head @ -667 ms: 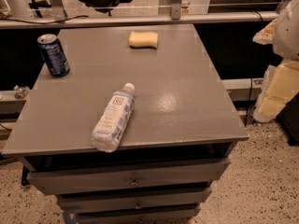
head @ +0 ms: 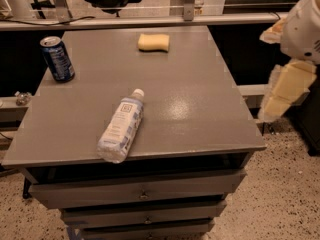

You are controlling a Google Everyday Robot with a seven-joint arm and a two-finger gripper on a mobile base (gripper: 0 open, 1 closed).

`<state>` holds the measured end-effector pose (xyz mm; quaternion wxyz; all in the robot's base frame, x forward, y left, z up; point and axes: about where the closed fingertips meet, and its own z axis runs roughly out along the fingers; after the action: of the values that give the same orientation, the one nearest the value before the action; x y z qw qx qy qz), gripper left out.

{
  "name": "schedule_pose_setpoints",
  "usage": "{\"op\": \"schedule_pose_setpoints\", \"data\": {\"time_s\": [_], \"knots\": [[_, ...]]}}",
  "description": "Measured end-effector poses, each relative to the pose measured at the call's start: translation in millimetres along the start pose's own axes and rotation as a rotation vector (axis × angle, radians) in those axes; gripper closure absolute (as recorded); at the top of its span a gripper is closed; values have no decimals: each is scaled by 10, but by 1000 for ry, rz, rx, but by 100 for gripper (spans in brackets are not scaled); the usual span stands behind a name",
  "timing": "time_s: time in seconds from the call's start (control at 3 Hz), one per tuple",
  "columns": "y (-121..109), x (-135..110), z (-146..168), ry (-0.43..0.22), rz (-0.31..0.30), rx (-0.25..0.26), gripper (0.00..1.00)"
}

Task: Move sponge near pepsi can

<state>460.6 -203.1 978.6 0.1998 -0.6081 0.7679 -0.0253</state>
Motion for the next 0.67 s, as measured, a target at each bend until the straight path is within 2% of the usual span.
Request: {"op": "schedule_pose_setpoints", "data": {"time_s": [0.67], "knots": [[-813, -466, 588, -181, -6, 58, 0]]}}
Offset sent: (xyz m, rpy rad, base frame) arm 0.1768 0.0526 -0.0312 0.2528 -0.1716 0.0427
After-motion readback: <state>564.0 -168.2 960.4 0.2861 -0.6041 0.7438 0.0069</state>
